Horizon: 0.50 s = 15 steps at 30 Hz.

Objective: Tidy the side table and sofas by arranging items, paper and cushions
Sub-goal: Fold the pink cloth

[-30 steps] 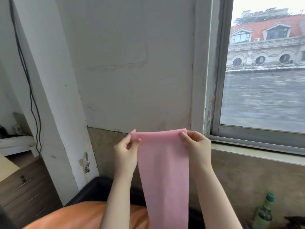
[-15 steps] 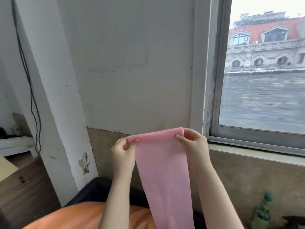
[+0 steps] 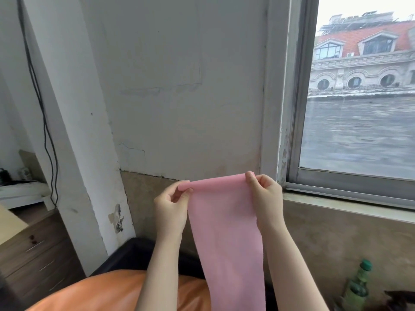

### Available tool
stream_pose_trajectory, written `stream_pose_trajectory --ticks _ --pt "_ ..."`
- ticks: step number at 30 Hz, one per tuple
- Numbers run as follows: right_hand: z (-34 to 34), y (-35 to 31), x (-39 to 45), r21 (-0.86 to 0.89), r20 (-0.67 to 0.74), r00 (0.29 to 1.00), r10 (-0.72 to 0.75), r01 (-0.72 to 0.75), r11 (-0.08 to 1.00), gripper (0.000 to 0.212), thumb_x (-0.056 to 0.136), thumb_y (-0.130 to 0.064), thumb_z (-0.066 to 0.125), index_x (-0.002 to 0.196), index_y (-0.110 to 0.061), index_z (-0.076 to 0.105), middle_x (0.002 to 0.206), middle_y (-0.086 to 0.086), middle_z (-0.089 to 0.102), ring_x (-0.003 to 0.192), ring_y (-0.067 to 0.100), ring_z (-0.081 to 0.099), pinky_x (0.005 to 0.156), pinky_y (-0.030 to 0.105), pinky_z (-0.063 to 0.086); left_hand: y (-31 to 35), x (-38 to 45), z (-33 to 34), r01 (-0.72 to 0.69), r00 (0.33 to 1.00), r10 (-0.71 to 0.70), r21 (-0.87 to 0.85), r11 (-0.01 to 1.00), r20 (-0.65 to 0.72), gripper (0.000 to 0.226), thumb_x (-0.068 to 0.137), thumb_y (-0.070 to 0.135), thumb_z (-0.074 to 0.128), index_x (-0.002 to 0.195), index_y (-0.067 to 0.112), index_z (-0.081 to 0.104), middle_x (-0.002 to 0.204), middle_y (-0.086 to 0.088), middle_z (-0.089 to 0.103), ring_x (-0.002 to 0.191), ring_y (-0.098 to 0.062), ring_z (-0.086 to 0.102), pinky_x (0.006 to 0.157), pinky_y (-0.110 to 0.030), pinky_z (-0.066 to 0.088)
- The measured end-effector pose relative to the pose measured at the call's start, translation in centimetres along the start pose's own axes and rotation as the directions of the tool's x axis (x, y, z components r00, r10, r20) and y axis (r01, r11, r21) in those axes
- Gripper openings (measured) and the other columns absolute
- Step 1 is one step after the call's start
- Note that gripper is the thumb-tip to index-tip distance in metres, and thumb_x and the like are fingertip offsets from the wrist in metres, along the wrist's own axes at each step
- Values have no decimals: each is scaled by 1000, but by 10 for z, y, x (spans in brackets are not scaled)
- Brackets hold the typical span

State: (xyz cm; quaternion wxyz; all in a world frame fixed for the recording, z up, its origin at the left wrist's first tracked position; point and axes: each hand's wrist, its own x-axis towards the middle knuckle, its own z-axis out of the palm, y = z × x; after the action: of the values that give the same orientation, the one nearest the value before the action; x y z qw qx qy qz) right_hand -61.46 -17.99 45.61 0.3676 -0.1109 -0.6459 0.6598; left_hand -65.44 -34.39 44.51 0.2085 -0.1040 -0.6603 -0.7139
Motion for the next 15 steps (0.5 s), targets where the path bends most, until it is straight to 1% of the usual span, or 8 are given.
stream_pose_trajectory --ticks 2,4,6,8,10,12,13,15 --pt "0 -2 -2 26 27 999 -24 23 999 27 90 -24 61 67 -12 54 57 -10 43 57 9 36 53 24 29 -4 1 0 -18 998 23 65 998 -65 17 85 5 66 82 22 67 86 5 61 73 -5 58 67 -15 43" --pt "-1 -4 -4 48 80 996 -34 31 998 3 88 -18 63 90 -16 63 71 -5 55 66 9 48 60 19 39 -7 3 -1 -11 997 18 85 996 -75 13 86 9 66 83 22 68 91 2 63 78 -8 59 68 -16 43" --pt "-4 0 -4 69 155 987 -38 27 997 22 86 -13 65 104 -25 64 77 0 56 71 11 50 69 22 41 -6 2 -2 -4 998 9 74 997 -64 17 88 11 63 79 25 68 82 7 68 73 1 60 65 -11 45" --pt "-5 0 -4 64 198 979 -45 33 997 19 86 -11 65 98 -26 69 78 2 57 73 13 51 71 28 42 -4 0 -2 14 998 -10 57 998 -69 19 89 11 62 78 26 66 76 11 67 71 1 60 63 -12 44" --pt "-4 0 -4 18 171 984 -43 41 999 5 86 -13 65 84 -15 69 73 1 59 69 13 51 66 28 42 -3 0 -2 26 997 -24 28 999 -80 15 90 13 61 85 26 64 75 10 64 70 -3 58 62 -11 44" --pt "-1 1 -2 -65 97 995 -38 44 997 25 87 -18 63 66 -6 58 60 -2 47 59 12 39 56 26 31 -4 1 -3 31 998 -30 30 999 -53 14 91 18 62 99 29 62 70 5 59 63 -7 52 60 -11 42" --pt "-1 2 -2 -85 77 996 -44 51 995 34 88 -21 62 60 -7 48 56 -5 37 56 12 30 53 27 24 -4 1 -4 39 999 -38 34 999 -24 18 90 19 62 104 31 60 70 4 58 63 -6 52 61 -13 42" --pt "0 2 0 -121 38 998 -51 55 991 42 89 -25 60 58 -12 35 53 -8 25 52 9 21 49 25 17 -3 2 -5 44 998 -45 20 999 49 26 89 15 64 108 32 59 85 11 63 77 2 58 70 -12 44"
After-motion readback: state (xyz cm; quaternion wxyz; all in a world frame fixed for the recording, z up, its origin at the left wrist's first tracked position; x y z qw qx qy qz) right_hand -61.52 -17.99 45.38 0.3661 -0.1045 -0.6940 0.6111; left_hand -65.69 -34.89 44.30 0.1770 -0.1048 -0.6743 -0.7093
